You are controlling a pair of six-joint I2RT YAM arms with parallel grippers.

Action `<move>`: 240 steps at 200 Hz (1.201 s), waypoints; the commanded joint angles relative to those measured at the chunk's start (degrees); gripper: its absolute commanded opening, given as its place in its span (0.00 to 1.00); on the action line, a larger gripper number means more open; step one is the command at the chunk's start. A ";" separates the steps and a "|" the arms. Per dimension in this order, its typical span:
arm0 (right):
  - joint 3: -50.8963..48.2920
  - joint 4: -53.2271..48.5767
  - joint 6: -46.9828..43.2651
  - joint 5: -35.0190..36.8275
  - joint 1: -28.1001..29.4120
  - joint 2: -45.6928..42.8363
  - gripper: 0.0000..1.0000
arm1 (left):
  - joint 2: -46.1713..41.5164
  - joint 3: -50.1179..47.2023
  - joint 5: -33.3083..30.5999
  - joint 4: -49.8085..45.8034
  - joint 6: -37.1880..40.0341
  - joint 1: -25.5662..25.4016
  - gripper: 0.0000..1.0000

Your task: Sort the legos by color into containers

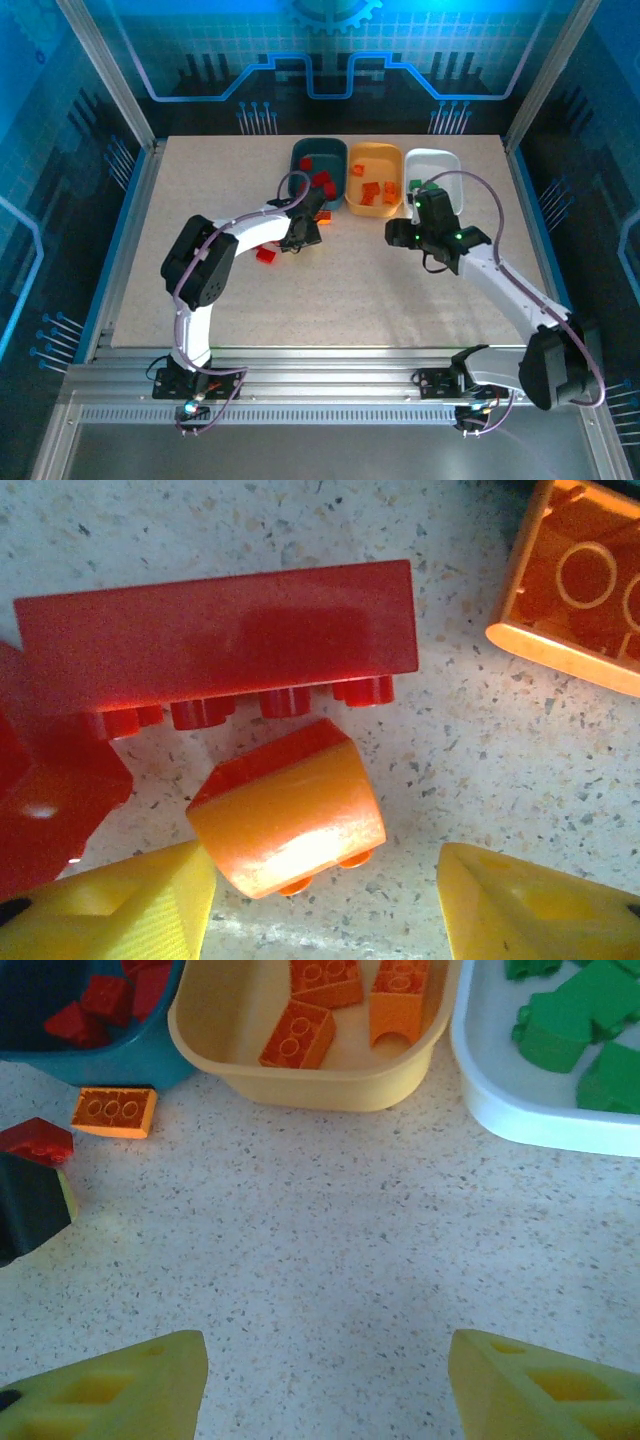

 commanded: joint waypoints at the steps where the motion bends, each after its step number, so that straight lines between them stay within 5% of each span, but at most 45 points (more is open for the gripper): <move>1: -2.88 1.28 1.01 -1.70 -1.28 -1.12 0.67 | 2.29 3.28 -6.03 -6.23 2.00 -0.78 0.63; 46: -4.27 2.57 0.77 -3.33 -2.12 -1.04 0.67 | 5.42 6.05 -9.33 -7.55 1.97 -1.31 0.60; 97: -5.55 3.98 1.51 -7.61 -3.59 -0.53 0.67 | 6.43 5.87 -9.19 -4.46 1.12 -1.89 0.39; 208: -6.45 6.65 4.15 -20.86 -9.48 0.09 0.67 | -3.02 -2.46 -14.07 -7.22 2.23 -10.16 0.28; 240: -7.14 7.66 6.53 -24.30 -14.07 0.95 0.67 | -4.75 6.07 -12.28 -13.01 5.16 -13.78 0.27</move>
